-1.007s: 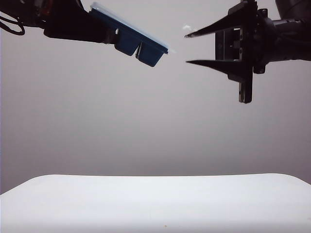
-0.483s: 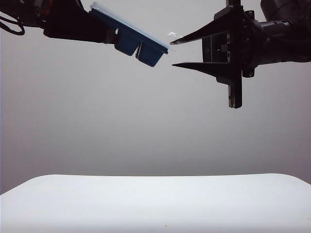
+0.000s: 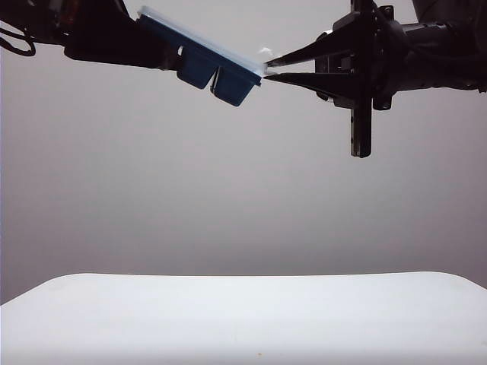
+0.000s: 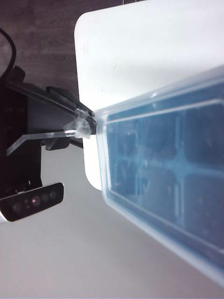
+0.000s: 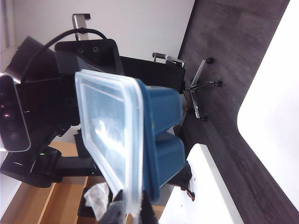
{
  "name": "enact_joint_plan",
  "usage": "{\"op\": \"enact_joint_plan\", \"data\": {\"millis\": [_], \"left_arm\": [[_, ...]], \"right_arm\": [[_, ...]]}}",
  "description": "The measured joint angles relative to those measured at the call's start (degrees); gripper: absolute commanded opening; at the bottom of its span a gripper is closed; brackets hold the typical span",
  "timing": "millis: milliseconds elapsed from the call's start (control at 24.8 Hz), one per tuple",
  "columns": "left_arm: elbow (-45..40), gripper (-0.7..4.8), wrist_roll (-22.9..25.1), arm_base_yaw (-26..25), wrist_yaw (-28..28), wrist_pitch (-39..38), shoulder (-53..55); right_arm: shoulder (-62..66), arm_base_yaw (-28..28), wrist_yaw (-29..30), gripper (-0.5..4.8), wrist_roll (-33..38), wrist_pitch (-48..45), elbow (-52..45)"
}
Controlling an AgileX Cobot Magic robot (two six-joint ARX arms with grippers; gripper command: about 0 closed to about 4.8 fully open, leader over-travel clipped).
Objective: Pick up the ice cube tray, remove its lid, and then place both the tray and the lid back on the table.
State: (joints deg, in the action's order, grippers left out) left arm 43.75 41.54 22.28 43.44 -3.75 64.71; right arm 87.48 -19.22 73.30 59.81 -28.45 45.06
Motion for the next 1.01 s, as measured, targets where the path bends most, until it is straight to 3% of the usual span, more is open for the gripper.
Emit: {"op": "enact_joint_plan", "data": {"millis": [483,765,1007], "left_arm": [[0.0,2.33,0.0,0.0,-0.2,0.0,0.0],[0.0,2.33,-0.2,0.2,-2.3,-2.9,0.3],[0.0,2.33,-0.2,-0.2,-2.9,-3.9,0.3]], "right_arm": [[0.0,0.1,0.0,-0.02,0.5,-0.8,0.4],[-0.2,0.8,2.3,-0.03,0.6,-1.0,8.8],[0.0,5.7,3.5,-0.05,-0.5,0.0,9.6]]}}
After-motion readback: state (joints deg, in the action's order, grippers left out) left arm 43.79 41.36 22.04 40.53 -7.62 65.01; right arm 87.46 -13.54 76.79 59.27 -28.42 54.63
